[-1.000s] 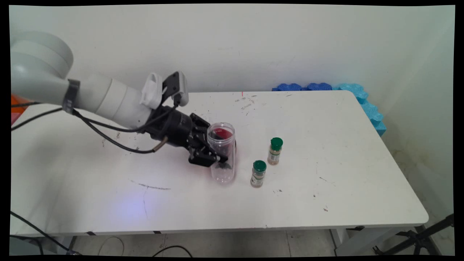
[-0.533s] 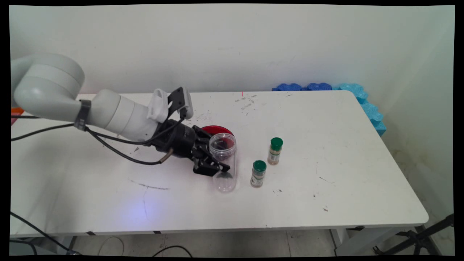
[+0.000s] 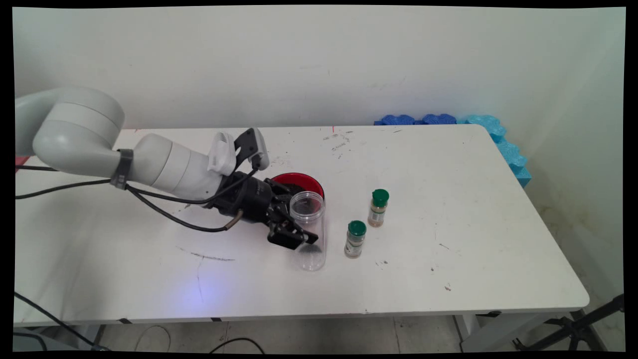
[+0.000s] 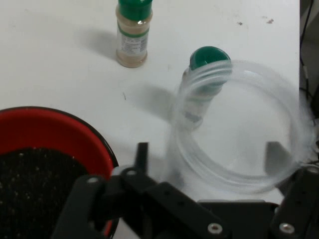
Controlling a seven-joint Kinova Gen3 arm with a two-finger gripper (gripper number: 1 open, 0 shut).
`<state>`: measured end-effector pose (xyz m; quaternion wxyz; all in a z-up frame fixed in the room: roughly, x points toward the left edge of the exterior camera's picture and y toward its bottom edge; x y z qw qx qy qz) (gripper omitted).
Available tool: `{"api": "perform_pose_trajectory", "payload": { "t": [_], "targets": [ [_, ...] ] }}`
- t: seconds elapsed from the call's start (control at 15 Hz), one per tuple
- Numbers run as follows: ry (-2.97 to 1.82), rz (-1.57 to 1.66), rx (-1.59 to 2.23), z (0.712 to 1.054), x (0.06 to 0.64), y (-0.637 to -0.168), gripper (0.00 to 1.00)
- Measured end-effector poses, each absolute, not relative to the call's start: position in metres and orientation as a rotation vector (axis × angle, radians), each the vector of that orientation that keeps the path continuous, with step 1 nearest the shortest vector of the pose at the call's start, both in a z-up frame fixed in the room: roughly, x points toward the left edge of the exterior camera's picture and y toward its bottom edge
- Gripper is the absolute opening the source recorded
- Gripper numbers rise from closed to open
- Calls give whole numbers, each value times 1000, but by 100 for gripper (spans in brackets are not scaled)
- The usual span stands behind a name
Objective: Place the picked object on the table
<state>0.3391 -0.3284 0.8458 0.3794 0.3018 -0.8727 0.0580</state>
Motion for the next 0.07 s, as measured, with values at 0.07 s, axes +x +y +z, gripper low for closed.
{"api": "perform_pose_trajectory", "payload": {
  "t": [0.07],
  "targets": [
    [-2228,144,771,845,339,-329,100]
  ]
}}
